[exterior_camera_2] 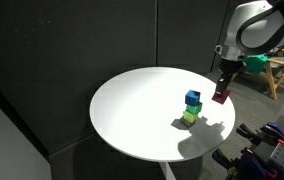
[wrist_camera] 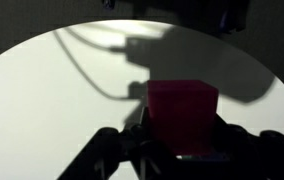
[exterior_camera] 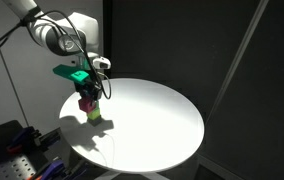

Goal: Put the pink block on the blue block

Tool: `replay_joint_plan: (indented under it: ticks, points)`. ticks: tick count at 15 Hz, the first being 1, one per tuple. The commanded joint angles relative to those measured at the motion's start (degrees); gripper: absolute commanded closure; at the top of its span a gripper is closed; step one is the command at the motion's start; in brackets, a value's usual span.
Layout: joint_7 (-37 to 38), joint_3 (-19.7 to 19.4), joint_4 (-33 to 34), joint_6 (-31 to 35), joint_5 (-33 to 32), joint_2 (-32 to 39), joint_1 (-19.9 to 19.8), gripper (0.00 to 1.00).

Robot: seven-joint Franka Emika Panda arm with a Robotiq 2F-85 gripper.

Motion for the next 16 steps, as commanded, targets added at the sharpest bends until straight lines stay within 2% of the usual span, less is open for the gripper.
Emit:
replay_joint_plan:
  ticks: [1,3,4,16]
  points:
    - [-0.05,0.54,0.04,-0.11,0.1,-0.03,-0.51,0.45]
    - [-0.05,0.54,0.04,-0.11,0.1,-0.03,-0.5,0.45]
    - [-0.04,0.54,0.04,-0.11,0.1,-0.03,-0.5,0.7]
    - [-0.17,0.41,0.85,-3.05,-0.61,-4.8,-0.67,0.7]
